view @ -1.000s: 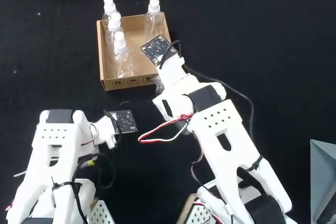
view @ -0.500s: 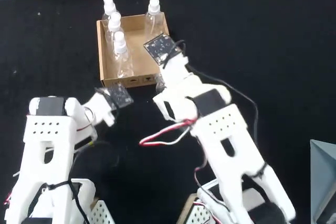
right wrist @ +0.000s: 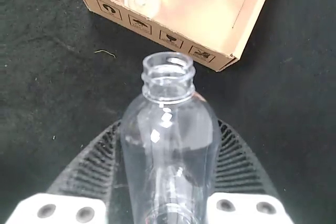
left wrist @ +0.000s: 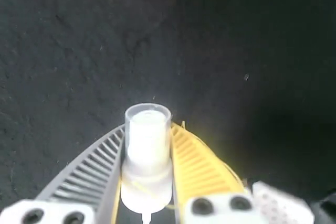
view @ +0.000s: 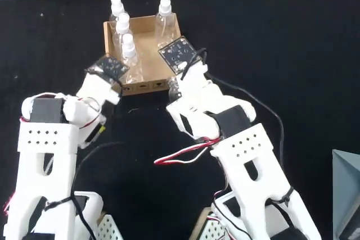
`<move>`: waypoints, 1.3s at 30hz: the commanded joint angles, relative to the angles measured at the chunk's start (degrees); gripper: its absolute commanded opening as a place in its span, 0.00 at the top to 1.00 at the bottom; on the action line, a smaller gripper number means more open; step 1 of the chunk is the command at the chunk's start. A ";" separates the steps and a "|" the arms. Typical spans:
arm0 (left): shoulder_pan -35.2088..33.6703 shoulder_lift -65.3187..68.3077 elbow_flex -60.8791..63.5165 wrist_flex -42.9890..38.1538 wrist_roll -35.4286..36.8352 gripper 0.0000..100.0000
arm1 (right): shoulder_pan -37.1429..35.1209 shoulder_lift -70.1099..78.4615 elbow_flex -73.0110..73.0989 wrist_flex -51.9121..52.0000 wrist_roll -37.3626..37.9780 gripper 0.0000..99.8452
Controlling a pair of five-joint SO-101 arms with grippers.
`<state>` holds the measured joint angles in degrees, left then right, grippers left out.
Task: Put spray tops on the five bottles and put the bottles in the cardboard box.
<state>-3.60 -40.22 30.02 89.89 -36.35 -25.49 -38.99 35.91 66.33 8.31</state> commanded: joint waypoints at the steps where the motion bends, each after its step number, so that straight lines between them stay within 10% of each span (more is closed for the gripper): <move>1: 4.97 -1.23 -6.90 -0.18 9.14 0.97 | 1.41 -5.23 -0.31 -1.14 -0.35 0.89; 13: 18.15 -1.23 -21.49 -0.18 27.34 0.97 | 1.58 -13.67 7.60 -7.82 -0.44 0.89; 39: 18.33 -1.23 -27.47 -13.01 48.35 0.97 | 1.58 -24.92 22.46 -22.59 -0.35 0.89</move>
<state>14.33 -40.22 5.14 78.02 9.80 -25.23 -60.79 57.89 47.16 8.22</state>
